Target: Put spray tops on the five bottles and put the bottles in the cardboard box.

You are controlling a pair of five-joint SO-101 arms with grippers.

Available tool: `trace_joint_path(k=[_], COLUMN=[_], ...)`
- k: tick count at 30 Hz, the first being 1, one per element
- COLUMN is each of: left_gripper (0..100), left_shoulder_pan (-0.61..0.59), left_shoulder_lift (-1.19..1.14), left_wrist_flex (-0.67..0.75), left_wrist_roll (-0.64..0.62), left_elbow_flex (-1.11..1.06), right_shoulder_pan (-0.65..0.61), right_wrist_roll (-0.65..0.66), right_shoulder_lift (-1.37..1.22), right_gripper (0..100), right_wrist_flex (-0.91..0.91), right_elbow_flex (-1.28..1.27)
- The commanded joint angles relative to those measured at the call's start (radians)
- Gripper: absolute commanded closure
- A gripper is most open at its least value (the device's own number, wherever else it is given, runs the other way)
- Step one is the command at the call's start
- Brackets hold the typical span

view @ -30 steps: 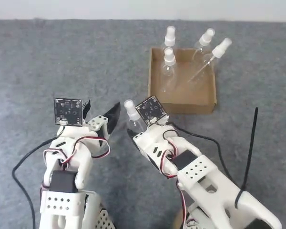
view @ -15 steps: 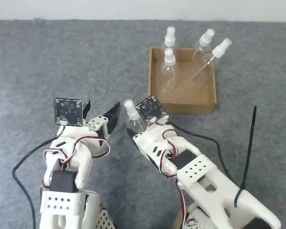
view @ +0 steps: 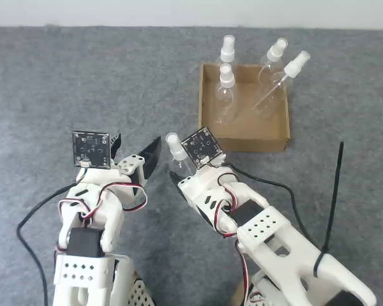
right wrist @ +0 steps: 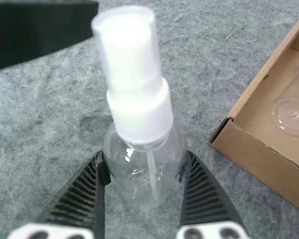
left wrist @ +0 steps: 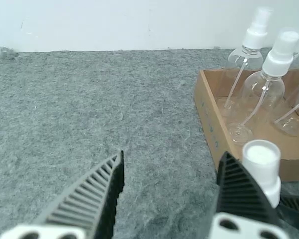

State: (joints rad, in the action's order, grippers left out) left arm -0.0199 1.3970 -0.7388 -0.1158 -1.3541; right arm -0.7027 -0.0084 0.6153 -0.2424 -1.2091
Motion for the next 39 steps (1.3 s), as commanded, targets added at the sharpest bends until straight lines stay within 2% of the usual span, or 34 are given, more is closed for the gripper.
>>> trace_joint_path(k=[1, 14, 21, 24, 39], left_gripper=[72, 72, 72, 72, 72], left_shoulder_pan=[-0.008, -0.009, -0.009, -0.009, -0.009], left_shoulder_lift=[0.015, 0.015, 0.015, 0.015, 0.015], left_wrist_flex=[0.028, 0.028, 0.028, 0.028, 0.028], left_wrist_roll=[-0.009, -0.009, -0.009, -0.009, -0.009], left_elbow_flex=[0.005, 0.007, 0.007, 0.007, 0.008], right_shoulder_pan=[-0.001, -0.001, -0.008, -0.007, -0.007], right_wrist_roll=[0.017, 0.017, 0.017, 0.015, 0.012], right_shoulder_lift=[-0.016, -0.016, -0.015, -0.015, -0.013], right_gripper=[99.1, 98.3, 78.1, 73.1, 72.7], right_wrist_flex=[-0.004, -0.002, -0.042, -0.044, -0.044], right_elbow_flex=[0.038, 0.038, 0.04, 0.041, 0.106])
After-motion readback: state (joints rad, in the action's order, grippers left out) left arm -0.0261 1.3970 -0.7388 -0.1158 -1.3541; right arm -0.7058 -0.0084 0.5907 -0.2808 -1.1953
